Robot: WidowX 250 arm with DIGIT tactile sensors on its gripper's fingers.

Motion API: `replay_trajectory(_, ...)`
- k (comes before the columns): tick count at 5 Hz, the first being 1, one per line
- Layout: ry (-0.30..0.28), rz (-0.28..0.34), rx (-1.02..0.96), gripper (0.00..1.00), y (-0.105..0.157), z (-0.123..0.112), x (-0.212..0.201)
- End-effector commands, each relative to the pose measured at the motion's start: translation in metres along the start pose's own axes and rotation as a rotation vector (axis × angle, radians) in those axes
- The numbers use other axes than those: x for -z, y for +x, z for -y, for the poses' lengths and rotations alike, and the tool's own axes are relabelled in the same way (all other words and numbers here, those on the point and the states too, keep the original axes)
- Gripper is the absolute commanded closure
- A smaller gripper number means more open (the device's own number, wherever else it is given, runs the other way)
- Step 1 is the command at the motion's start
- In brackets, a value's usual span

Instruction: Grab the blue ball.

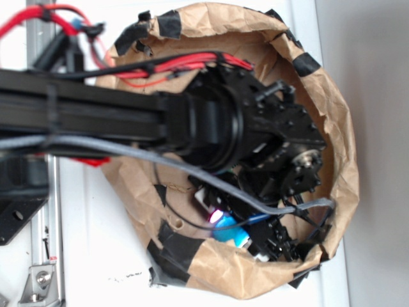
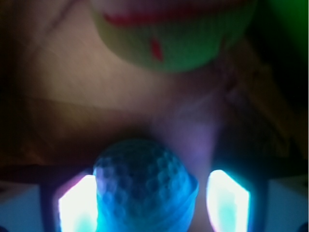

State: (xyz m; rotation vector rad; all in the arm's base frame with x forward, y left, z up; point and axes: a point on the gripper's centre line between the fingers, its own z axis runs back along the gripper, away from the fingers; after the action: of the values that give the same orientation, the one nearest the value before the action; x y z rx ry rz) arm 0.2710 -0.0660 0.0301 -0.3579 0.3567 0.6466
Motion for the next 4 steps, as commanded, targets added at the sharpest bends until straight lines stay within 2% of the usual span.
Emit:
replay_trajectory(1, 0.063, 0.239, 0.151, 1.00, -0.015, -0.026, -0.058)
replay_trajectory(2, 0.077, 0.445, 0.220, 1.00, -0.020, -0.050, -0.114)
replay_trajectory(3, 0.119, 0.594, 0.335, 1.00, -0.032, -0.065, -0.158)
replay_trajectory(4, 0.117, 0.608, 0.450, 1.00, -0.035, -0.065, -0.166)
